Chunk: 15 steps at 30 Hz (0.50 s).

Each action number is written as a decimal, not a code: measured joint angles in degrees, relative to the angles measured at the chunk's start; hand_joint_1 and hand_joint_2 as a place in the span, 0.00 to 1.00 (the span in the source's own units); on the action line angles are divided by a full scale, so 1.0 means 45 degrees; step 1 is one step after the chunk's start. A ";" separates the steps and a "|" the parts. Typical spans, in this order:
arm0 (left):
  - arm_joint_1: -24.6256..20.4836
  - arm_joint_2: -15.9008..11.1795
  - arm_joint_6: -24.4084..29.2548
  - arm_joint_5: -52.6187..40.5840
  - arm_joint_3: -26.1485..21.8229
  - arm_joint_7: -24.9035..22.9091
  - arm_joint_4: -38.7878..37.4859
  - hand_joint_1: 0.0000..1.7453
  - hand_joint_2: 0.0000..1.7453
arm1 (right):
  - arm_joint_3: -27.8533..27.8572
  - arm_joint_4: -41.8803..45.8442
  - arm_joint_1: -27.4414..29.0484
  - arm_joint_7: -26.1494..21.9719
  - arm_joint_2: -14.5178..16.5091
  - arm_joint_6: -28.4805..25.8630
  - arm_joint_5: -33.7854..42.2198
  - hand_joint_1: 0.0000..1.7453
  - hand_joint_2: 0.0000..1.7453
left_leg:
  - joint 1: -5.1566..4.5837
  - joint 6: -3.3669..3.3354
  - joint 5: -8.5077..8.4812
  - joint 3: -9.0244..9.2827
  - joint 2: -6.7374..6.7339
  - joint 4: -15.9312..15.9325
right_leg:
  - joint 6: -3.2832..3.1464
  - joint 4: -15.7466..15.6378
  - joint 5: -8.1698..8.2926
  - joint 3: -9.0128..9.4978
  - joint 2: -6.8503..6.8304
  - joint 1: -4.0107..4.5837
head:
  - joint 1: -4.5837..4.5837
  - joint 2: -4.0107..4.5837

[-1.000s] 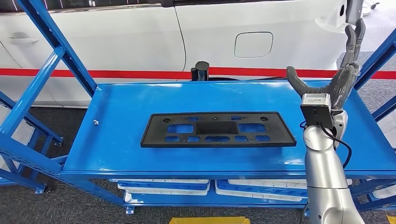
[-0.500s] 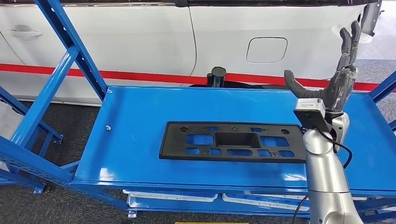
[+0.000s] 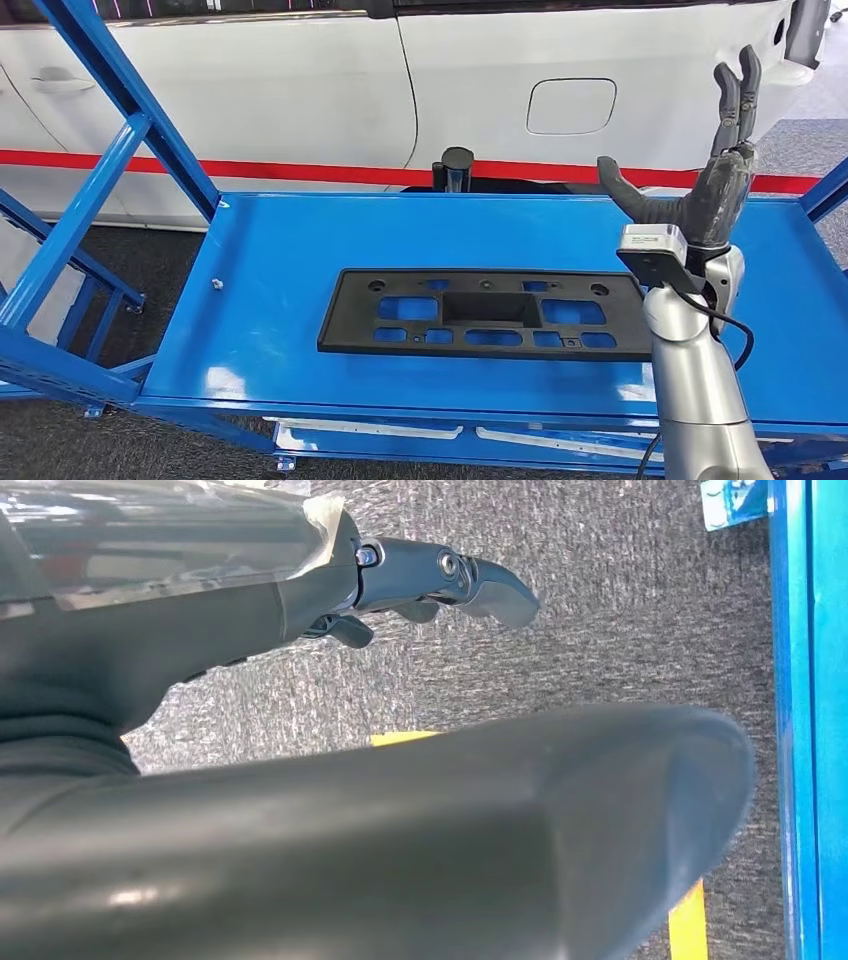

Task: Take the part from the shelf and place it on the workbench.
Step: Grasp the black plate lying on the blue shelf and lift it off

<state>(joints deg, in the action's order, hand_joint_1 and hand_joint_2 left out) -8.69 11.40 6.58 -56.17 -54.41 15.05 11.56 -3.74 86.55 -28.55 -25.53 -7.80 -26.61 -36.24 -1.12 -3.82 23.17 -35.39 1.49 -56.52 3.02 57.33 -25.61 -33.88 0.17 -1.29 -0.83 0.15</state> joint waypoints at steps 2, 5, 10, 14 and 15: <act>0.0003 -0.0010 0.0002 0.0001 -0.0030 0.0005 0.0000 0.00 0.00 | -0.0035 -0.0002 0.0003 0.0011 -0.0004 -0.0002 0.0016 0.00 1.00 | 0.0001 0.0017 -0.0030 -0.0001 0.0001 0.0006 | 0.0004 -0.0004 0.0001 -0.0008 -0.0002 0.0000 | 0.0000 0.0000; 0.0003 -0.0013 0.0005 -0.0001 -0.0080 0.0006 0.0000 0.00 0.00 | -0.0059 -0.0005 0.0009 0.0023 -0.0007 -0.0001 0.0019 0.00 1.00 | 0.0001 0.0026 -0.0039 -0.0005 0.0000 0.0006 | 0.0004 -0.0005 -0.0005 -0.0014 0.0008 0.0003 | -0.0001 0.0000; 0.0009 -0.0018 0.0017 0.0041 -0.0107 0.0023 0.0000 0.00 0.00 | -0.0083 -0.0012 0.0103 0.0022 -0.0047 -0.0037 0.0092 0.00 1.00 | 0.0042 -0.0209 -0.0257 0.0473 -0.0041 0.0820 | 0.0044 -0.0340 -0.0018 0.0165 0.0057 -0.0011 | -0.0021 0.0000; -0.0013 0.0033 0.0018 0.0076 -0.0120 0.0062 0.0000 0.00 0.00 | -0.0103 -0.0081 0.0212 -0.0018 -0.0156 -0.0134 0.0228 0.00 1.00 | 0.0203 -0.0303 -0.0509 0.1119 -0.0123 0.1689 | -0.0141 0.2002 -0.1011 -0.0860 0.0092 0.0050 | 0.0056 0.0000; -0.0012 0.0043 0.0018 0.0075 -0.0121 0.0063 0.0000 0.00 0.00 | -0.0108 -0.0097 0.0237 -0.0026 -0.0177 -0.0159 0.0249 0.00 1.00 | 0.0262 -0.0229 -0.0471 0.1108 -0.0128 0.1640 | -0.0042 0.2569 -0.1144 -0.1169 0.0092 -0.0005 | 0.0069 0.0000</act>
<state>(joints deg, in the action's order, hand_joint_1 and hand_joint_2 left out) -8.74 11.60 6.66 -55.83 -54.95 15.34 11.56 -4.23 86.12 -27.48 -25.64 -8.60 -27.33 -35.12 0.06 -4.85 21.06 -30.41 0.91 -49.14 2.83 68.89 -30.76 -39.14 0.58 -1.31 -0.51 0.15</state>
